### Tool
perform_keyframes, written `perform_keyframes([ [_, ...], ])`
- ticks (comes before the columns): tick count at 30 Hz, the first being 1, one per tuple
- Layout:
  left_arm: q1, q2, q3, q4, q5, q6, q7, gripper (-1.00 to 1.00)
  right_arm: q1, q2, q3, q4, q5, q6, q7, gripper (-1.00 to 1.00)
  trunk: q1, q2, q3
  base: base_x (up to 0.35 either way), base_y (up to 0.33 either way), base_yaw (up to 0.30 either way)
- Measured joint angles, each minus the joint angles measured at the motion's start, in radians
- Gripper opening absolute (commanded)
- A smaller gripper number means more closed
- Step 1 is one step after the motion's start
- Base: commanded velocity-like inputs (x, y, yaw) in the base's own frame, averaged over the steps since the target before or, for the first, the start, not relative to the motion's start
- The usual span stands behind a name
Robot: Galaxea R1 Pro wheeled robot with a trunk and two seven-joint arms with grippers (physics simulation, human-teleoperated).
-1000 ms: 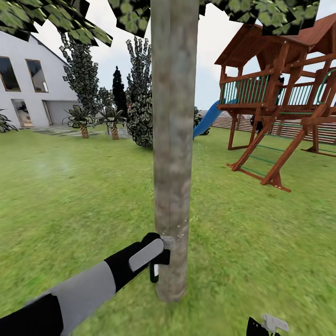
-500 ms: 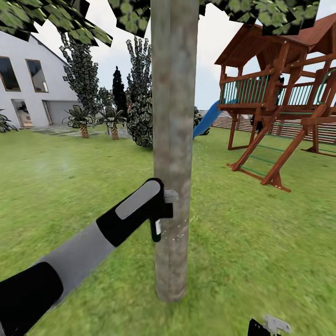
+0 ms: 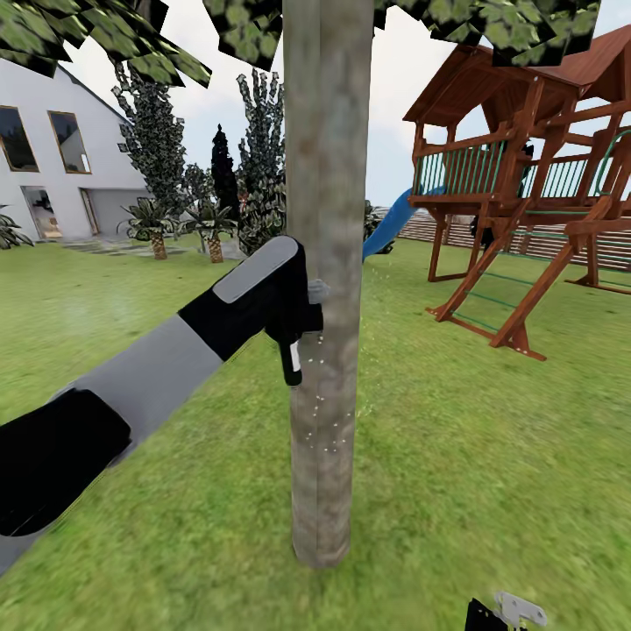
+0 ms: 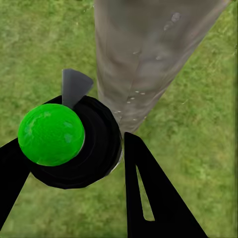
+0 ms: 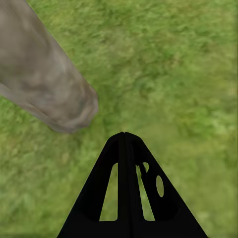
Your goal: In the garden, pick up the pesticide atomizer on the floor and spray pesticide onto both trees until each tree trunk is fully covered.
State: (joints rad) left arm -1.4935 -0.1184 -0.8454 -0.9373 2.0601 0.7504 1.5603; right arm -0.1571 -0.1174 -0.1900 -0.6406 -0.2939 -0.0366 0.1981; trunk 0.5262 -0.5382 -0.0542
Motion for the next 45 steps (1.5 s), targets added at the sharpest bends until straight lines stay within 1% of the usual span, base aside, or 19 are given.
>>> perform_keyframes([
  [4, -0.059, -0.020, 0.000, 0.050, 0.012, 0.001, 0.000, -1.00, 0.000, 0.000, 0.000, 0.001, 0.000, 0.001, -0.002, -1.00, 0.000, 0.000, 0.000, 0.000, 0.000, 0.000],
  [7, -0.103, -0.041, 0.000, 0.089, 0.056, 0.001, -0.003, -1.00, 0.000, 0.001, 0.000, 0.001, 0.000, 0.001, -0.010, -1.00, 0.000, 0.000, 0.000, 0.000, 0.000, 0.000],
  [9, -0.112, -0.051, -0.001, 0.097, 0.067, 0.000, -0.004, -1.00, 0.000, 0.001, 0.001, 0.002, 0.000, 0.001, -0.013, -1.00, 0.000, 0.000, 0.000, 0.000, 0.000, 0.000],
  [15, -0.108, -0.056, -0.003, 0.089, 0.067, 0.002, -0.005, -1.00, 0.000, 0.004, 0.002, 0.002, 0.000, 0.001, -0.014, -1.00, 0.000, 0.000, 0.000, 0.000, 0.000, 0.000],
  [17, -0.082, -0.056, -0.005, 0.088, 0.063, 0.006, -0.002, -1.00, 0.000, 0.006, 0.002, 0.002, 0.000, 0.001, -0.014, -1.00, 0.000, 0.000, 0.000, 0.000, 0.000, 0.000],
  [19, 0.002, -0.056, -0.008, 0.075, 0.055, 0.027, 0.000, -1.00, 0.000, 0.006, 0.002, 0.002, 0.000, 0.001, -0.014, -1.00, 0.000, 0.000, 0.000, 0.000, 0.000, 0.000],
  [24, 0.142, -0.051, -0.012, 0.008, 0.048, 0.048, -0.002, -1.00, 0.000, 0.006, 0.002, 0.002, 0.000, 0.001, -0.014, -1.00, 0.000, 0.000, 0.000, 0.000, 0.000, 0.000],
  [26, 0.198, -0.049, -0.026, -0.031, 0.023, 0.050, -0.003, -1.00, 0.000, 0.006, 0.002, 0.002, 0.000, 0.001, -0.014, -1.00, 0.000, 0.000, 0.000, 0.000, 0.000, 0.000],
  [27, 0.229, -0.048, -0.036, -0.052, -0.004, 0.052, -0.003, -1.00, 0.000, 0.007, 0.002, 0.002, 0.000, 0.001, -0.014, -1.00, 0.000, 0.000, 0.000, 0.000, 0.000, 0.000],
  [28, 0.275, -0.048, -0.046, -0.080, -0.043, 0.058, -0.004, -1.00, 0.000, 0.007, 0.002, 0.002, 0.000, 0.001, -0.014, -1.00, 0.000, 0.000, 0.000, 0.000, 0.000, 0.000],
  [29, 0.307, -0.047, -0.049, -0.095, -0.063, 0.066, -0.004, -1.00, 0.000, 0.007, 0.002, 0.002, 0.000, 0.001, -0.014, -1.00, 0.000, 0.000, 0.000, 0.000, 0.000, 0.000],
  [32, 0.376, -0.044, -0.057, -0.117, -0.089, 0.083, -0.004, -1.00, 0.000, 0.007, 0.002, 0.002, 0.001, 0.001, -0.014, -1.00, 0.000, 0.000, 0.000, 0.000, 0.000, 0.000],
  [33, 0.398, -0.037, -0.069, -0.121, -0.099, 0.087, -0.006, -1.00, 0.000, 0.007, 0.002, 0.002, 0.001, 0.001, -0.014, -1.00, 0.000, 0.000, 0.000, 0.000, 0.000, 0.000],
  [35, 0.425, -0.030, -0.079, -0.124, -0.131, 0.089, -0.040, -1.00, 0.000, 0.007, 0.002, 0.002, 0.001, 0.001, -0.014, -1.00, 0.000, 0.000, 0.000, 0.000, 0.000, 0.000],
  [37, 0.469, -0.022, -0.083, -0.129, -0.189, 0.090, -0.093, -1.00, 0.000, 0.007, 0.002, 0.002, 0.000, 0.001, -0.014, -1.00, 0.000, 0.000, 0.000, 0.000, 0.000, 0.000],
  [39, 0.510, -0.013, -0.084, -0.138, -0.243, 0.091, -0.125, -1.00, 0.000, 0.007, 0.001, 0.001, 0.000, 0.001, -0.014, -1.00, 0.000, 0.000, 0.000, 0.000, 0.000, 0.000],
  [42, 0.554, 0.011, -0.085, -0.162, -0.274, 0.091, -0.146, -1.00, 0.000, 0.007, 0.003, 0.000, 0.001, -0.003, -0.012, -1.00, 0.000, 0.000, 0.000, 0.000, 0.000, 0.000],
  [43, 0.571, 0.025, -0.084, -0.171, -0.280, 0.091, -0.164, -1.00, 0.000, 0.007, 0.004, 0.000, 0.002, -0.004, -0.011, -1.00, 0.000, 0.000, 0.000, 0.000, 0.000, 0.000],
  [45, 0.598, 0.041, -0.083, -0.177, -0.287, 0.086, -0.209, -1.00, 0.000, 0.007, 0.005, 0.000, 0.002, -0.007, -0.011, -1.00, 0.000, 0.000, 0.000, 0.000, 0.000, 0.000],
])
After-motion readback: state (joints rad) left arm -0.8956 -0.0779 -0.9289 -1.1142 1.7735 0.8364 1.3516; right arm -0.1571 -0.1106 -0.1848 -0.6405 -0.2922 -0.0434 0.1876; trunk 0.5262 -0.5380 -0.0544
